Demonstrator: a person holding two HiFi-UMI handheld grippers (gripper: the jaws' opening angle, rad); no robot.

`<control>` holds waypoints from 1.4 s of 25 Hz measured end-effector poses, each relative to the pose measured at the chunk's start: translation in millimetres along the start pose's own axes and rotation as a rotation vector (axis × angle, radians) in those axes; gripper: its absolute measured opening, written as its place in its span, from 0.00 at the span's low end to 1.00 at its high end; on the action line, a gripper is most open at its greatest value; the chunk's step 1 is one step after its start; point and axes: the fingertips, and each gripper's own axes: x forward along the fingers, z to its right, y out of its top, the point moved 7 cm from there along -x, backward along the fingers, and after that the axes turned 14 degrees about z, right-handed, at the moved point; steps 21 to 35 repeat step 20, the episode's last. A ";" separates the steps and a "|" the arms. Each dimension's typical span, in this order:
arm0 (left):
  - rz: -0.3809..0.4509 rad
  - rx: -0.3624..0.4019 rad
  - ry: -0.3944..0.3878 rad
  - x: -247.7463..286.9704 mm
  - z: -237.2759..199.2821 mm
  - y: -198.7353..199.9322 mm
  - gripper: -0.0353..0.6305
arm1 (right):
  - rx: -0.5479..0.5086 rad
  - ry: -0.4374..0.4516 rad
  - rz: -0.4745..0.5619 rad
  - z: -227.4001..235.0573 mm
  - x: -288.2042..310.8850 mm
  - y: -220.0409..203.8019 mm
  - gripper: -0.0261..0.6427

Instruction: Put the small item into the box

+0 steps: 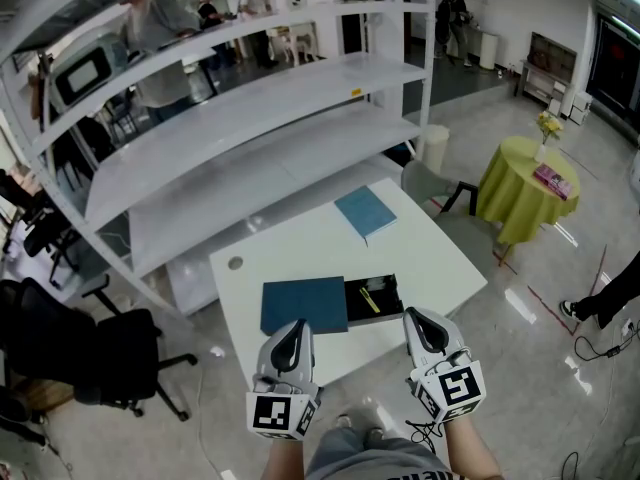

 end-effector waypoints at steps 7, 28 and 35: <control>0.001 -0.001 -0.001 0.3 1.5 -0.3 0.08 | 0.001 0.001 0.008 0.6 -0.1 1.1 0.04; 0.005 -0.009 0.012 -2.2 -2.8 1.5 0.08 | -0.008 -0.005 0.015 -3.2 1.9 7.9 0.04; 0.005 -0.009 0.012 -2.2 -2.8 1.5 0.08 | -0.008 -0.005 0.015 -3.2 1.9 7.9 0.04</control>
